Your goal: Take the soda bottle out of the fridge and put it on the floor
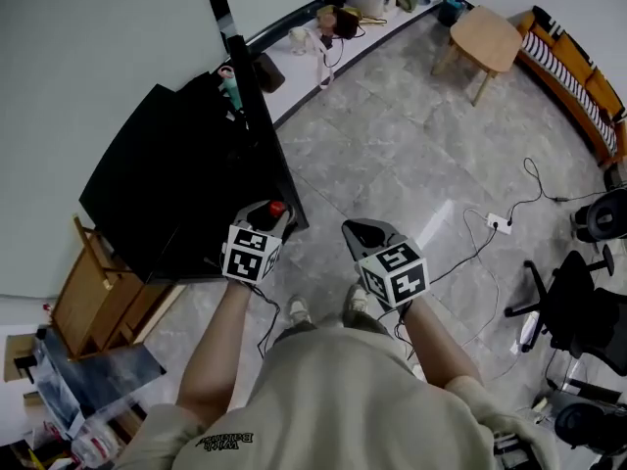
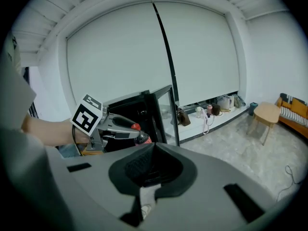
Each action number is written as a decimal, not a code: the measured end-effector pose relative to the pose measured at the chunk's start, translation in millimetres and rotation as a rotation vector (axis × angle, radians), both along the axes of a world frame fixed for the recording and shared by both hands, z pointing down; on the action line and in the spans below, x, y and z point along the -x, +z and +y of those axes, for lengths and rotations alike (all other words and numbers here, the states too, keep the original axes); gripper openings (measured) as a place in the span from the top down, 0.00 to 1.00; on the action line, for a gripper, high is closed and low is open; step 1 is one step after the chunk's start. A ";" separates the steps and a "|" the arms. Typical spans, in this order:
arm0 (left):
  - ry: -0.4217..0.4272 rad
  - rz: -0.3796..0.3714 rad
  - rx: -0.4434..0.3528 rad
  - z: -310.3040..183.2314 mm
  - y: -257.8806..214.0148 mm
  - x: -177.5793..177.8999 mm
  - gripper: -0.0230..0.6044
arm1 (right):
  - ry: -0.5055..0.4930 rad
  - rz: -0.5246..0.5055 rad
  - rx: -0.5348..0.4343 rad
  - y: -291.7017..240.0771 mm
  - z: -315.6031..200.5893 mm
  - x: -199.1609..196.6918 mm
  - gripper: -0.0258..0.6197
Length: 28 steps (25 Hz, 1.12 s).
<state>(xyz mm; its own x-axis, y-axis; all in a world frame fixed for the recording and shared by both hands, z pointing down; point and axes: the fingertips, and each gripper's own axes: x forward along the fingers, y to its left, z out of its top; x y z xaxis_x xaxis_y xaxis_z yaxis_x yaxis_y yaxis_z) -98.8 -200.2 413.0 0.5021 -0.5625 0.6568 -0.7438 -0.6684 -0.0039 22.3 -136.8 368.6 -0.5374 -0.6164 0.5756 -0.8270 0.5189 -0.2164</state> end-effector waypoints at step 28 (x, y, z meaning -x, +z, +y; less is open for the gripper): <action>0.229 -0.103 0.130 25.7 147.0 -97.4 0.76 | 0.193 0.045 0.230 177.0 20.3 -97.3 0.96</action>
